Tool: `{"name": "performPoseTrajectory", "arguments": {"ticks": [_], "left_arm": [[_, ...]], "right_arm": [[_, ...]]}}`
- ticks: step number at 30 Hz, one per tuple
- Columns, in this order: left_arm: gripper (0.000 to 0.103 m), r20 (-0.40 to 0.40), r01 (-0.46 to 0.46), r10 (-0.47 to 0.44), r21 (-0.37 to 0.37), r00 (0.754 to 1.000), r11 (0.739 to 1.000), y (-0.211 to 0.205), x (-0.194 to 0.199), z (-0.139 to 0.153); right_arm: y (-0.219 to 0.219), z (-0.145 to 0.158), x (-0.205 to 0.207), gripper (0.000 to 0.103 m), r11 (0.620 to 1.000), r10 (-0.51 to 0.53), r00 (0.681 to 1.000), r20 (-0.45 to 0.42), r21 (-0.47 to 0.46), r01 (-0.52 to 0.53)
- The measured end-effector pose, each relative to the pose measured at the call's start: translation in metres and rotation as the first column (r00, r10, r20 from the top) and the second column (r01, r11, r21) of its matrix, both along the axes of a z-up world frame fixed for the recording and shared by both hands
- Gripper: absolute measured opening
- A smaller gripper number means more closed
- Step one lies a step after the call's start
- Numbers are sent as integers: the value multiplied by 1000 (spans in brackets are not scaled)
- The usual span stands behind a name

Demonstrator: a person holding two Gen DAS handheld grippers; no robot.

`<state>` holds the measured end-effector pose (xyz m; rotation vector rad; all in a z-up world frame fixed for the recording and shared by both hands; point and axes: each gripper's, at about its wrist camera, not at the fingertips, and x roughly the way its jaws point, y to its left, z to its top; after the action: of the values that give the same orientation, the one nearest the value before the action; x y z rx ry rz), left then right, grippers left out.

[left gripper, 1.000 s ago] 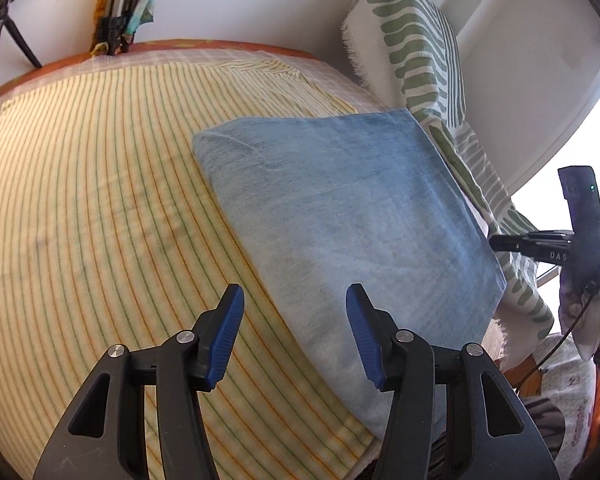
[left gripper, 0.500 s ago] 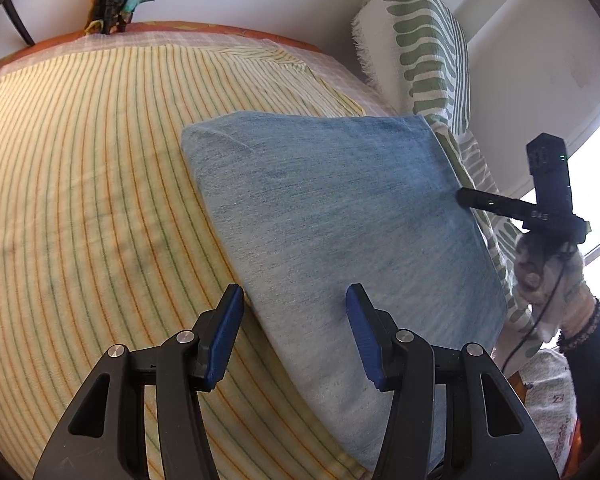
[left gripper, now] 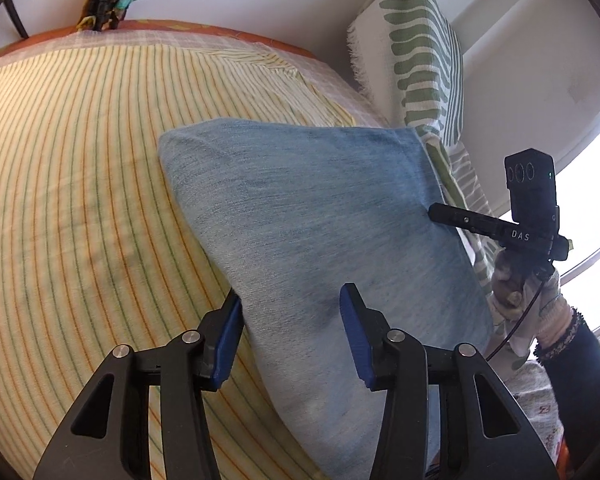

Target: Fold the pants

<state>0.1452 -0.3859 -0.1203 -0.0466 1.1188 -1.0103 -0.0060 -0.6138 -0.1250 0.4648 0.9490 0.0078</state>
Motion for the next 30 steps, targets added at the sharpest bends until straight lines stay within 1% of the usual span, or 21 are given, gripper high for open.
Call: {"name": "performPoseTrajectory", "arguments": {"ticks": [1,2,3,4,5,6,7,8,9,10,11,12,16,18,23,30], "left_arm": [[48,0,-6,6,7,1000,1000,0,1,-3],[49,-11,-9,10,7,1000,1000,-1,4,-5],[50,-21,-16,16,-1,1000,1000,-1,6,-7],[50,-27,-24,24,-7,999,1000,-2,7,-7],[50,-32,-29,29,-10,999,1000,-2,8,-7],[49,-37,-33,33,-15,999,999,-2,8,-8],[49,-37,-42,41,-15,998,999,-3,7,-8],[47,-31,-47,46,-15,998,999,-3,6,-7],[39,-21,-49,48,-16,999,999,-3,4,-6],[31,-5,-50,50,-19,999,999,-3,2,-4],[29,15,-45,45,-18,999,999,-4,0,-1],[24,36,-40,41,-14,999,999,-6,-2,2],[16,112,-24,24,-6,993,1000,-10,-9,15],[14,126,-14,17,-20,992,1000,-8,-10,21],[12,162,2,10,-72,987,997,-2,-17,41],[11,229,54,-19,-146,973,988,0,-32,75]], "right_arm": [[-2,-3,1,54,1000,-6,1000,-7,14,6],[-4,-7,3,64,999,-19,1000,-19,34,20],[-7,-10,4,66,998,-41,999,-25,46,42],[-8,-12,4,66,997,-44,999,-21,62,45],[-7,-14,4,64,996,-41,999,-15,82,42],[-6,-14,4,51,996,-33,999,-8,89,33],[-2,-13,4,43,995,-16,1000,-1,96,16],[3,-10,4,40,997,-13,1000,-2,70,13],[9,-7,4,32,1000,-11,1000,-6,29,11],[15,-3,4,29,1000,-11,1000,-19,-18,11],[20,2,5,23,998,-19,999,-32,-53,17],[23,6,6,19,997,-25,999,-40,-74,22],[36,25,4,15,989,-45,998,-41,-144,39],[45,34,3,14,983,-47,998,-39,-179,39],[64,63,-7,13,968,-45,999,-11,-248,40],[90,116,-27,13,956,-46,997,66,-285,63]]}}
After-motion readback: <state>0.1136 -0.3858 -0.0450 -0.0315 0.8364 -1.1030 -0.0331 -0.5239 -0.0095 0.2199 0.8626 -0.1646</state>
